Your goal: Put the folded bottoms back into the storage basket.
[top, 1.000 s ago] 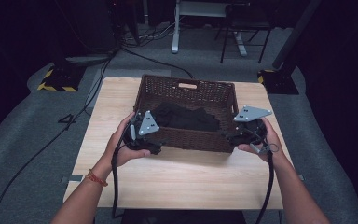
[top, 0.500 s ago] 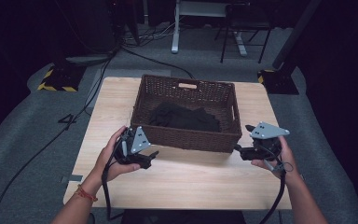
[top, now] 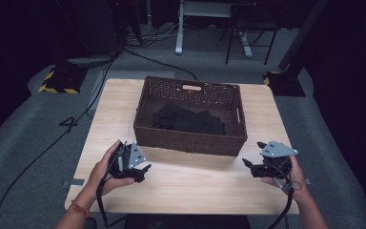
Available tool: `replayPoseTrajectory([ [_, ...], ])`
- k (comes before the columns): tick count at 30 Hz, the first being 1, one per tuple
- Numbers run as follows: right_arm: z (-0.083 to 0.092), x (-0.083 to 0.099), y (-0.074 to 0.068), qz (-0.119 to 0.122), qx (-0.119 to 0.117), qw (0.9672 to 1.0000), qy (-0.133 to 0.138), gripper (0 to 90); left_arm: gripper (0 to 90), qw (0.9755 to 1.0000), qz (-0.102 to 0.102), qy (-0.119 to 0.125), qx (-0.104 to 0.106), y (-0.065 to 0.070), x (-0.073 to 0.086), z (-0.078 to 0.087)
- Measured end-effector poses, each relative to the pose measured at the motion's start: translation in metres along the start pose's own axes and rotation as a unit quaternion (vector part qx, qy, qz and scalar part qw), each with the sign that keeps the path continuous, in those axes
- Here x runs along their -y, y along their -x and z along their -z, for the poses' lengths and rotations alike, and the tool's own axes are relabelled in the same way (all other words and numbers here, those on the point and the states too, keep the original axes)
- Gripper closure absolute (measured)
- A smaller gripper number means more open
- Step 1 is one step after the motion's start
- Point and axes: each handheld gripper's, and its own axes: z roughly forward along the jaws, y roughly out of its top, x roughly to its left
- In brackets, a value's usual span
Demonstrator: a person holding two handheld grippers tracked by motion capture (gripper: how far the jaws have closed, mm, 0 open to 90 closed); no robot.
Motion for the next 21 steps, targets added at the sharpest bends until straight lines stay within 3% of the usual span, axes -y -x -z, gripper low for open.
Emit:
replayPoseTrajectory([
  [8, -0.011, 0.041, 0.006, -0.036, -0.004, 0.999, -0.026, 20.0, 17.1, 0.9998, 0.013, -0.015, 0.008, 0.001, 0.026, -0.009],
  [14, -0.011, 0.071, 0.014, -0.073, -0.007, 0.9966, -0.038, 19.9, 16.6, 0.9978, 0.049, -0.013, 0.044, -0.004, 0.049, -0.014],
  [17, -0.009, 0.082, 0.017, -0.091, -0.012, 0.9952, -0.036, 19.8, 16.6, 0.9969, 0.062, -0.015, 0.047, -0.003, 0.059, -0.015],
  [21, -0.011, 0.094, 0.022, -0.111, -0.015, 0.9931, -0.034, 19.6, 16.7, 0.9928, 0.099, -0.013, 0.067, -0.006, 0.071, -0.019],
])
